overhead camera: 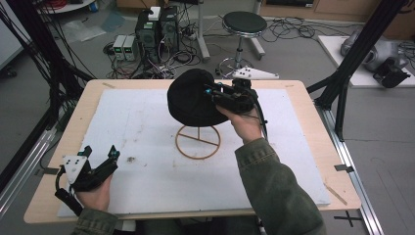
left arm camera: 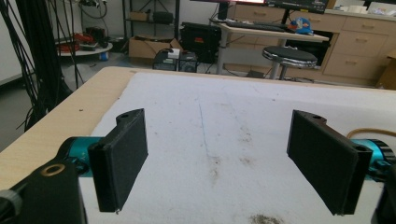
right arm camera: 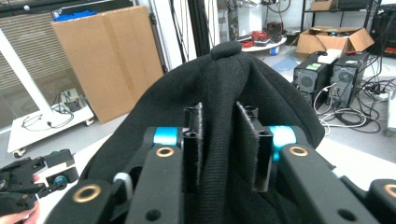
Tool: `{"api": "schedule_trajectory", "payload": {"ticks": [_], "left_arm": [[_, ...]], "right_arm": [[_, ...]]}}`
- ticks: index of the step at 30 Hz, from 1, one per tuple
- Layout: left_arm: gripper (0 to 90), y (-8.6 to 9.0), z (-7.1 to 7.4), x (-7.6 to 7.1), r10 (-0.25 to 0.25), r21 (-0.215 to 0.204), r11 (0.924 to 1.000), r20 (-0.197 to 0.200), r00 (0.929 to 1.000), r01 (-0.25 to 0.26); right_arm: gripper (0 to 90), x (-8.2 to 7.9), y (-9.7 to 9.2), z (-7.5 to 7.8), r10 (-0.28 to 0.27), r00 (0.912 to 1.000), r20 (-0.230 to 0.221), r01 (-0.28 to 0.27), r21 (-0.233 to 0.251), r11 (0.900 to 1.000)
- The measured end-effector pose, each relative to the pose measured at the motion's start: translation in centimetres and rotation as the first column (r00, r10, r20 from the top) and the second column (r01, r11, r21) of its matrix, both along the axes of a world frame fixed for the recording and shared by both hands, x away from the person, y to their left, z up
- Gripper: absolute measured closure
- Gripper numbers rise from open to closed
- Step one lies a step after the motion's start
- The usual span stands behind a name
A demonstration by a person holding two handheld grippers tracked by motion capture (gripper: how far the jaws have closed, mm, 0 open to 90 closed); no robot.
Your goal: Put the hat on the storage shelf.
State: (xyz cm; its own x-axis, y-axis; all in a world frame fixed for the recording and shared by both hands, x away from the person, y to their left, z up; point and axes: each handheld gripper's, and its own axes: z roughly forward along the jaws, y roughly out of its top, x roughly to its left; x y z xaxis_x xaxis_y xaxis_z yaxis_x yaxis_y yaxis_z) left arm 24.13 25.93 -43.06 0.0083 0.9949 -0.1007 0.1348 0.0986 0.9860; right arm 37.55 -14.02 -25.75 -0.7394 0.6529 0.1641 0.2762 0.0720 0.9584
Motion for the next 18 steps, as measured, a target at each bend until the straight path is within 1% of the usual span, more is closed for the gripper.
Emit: {"api": "schedule_trajectory", "payload": {"ticks": [1,5,6,9,13,18], "left_arm": [[20.5,0.02,0.01,-0.03,-0.003,0.006,1.0,-0.004,1.0,0.003],[20.5,-0.03,0.01,-0.02,-0.003,0.004,1.0,-0.005,1.0,0.003],[20.5,-0.06,-0.01,0.01,-0.004,0.003,1.0,-0.005,1.0,0.004],[20.5,-0.07,-0.05,0.05,-0.007,0.007,0.9999,-0.009,0.9999,0.008],[20.5,-0.09,-0.05,0.04,-0.007,0.01,0.9999,-0.005,1.0,0.007],[20.5,-0.02,-0.06,0.06,-0.006,0.005,1.0,-0.006,1.0,0.006]], "right_arm": [[69.5,-0.07,-0.05,-0.03,-0.003,1.0,0.003,0.003,-0.004,1.0],[59.6,-0.19,-0.17,-0.08,-0.023,0.9996,0.018,0.024,-0.028,0.9993],[57.6,-0.2,-0.25,-0.09,-0.02,0.9996,0.019,0.021,-0.028,0.9994],[51.6,-0.29,-0.39,-0.13,-0.012,0.9991,0.04,0.013,-0.036,0.9993],[43.7,-0.43,-0.55,-0.06,-0.016,0.9986,0.051,0.018,-0.027,0.9995],[31.9,-0.5,-0.94,0.12,-0.04,0.9965,0.073,0.04,0.004,0.9992]]}}
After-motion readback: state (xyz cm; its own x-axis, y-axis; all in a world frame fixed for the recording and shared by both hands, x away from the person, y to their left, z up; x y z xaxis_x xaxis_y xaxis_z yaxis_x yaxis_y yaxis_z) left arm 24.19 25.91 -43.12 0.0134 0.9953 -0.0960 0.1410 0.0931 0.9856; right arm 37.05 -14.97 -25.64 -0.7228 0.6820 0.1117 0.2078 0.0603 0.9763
